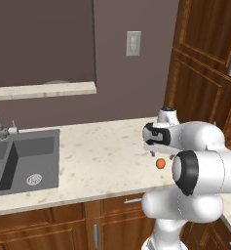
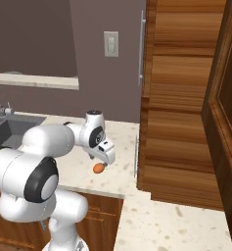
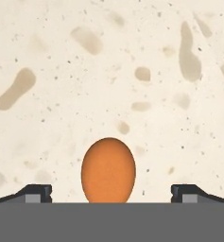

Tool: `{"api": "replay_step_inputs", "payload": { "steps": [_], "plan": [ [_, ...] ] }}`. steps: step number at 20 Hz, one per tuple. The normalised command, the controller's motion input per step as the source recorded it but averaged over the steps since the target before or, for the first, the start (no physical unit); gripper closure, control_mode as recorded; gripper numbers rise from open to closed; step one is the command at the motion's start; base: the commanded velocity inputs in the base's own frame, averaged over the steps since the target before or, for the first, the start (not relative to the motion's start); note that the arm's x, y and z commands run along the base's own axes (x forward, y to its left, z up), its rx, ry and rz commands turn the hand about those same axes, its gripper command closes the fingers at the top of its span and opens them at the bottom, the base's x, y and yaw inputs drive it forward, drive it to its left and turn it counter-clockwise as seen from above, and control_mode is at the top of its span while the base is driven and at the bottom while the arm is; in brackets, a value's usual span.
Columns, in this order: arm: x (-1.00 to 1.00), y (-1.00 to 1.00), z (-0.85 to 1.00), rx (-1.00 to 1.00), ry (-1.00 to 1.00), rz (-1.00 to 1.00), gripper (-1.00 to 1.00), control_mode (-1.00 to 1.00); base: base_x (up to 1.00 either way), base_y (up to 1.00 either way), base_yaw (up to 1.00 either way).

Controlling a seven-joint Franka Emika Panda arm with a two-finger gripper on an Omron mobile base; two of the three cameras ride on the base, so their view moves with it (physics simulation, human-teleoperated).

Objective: Gather the eggs and milk located in the vicinity of the sink area and place them right next to the bowl.

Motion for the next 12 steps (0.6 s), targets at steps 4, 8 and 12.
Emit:
{"api": "replay_step_inputs", "payload": {
  "steps": [4,8,12],
  "plan": [
    [0.00,0.00,-0.27,0.00,0.00,0.00,-1.00,-1.00,0.00,0.00,0.00],
    [0.00,0.00,-0.22,0.00,0.00,0.00,-1.00,-1.00,0.00,0.00,0.00],
    [0.00,0.00,-0.21,0.00,0.00,0.00,-1.00,-1.00,0.00,0.00,0.00]
  ]
}}
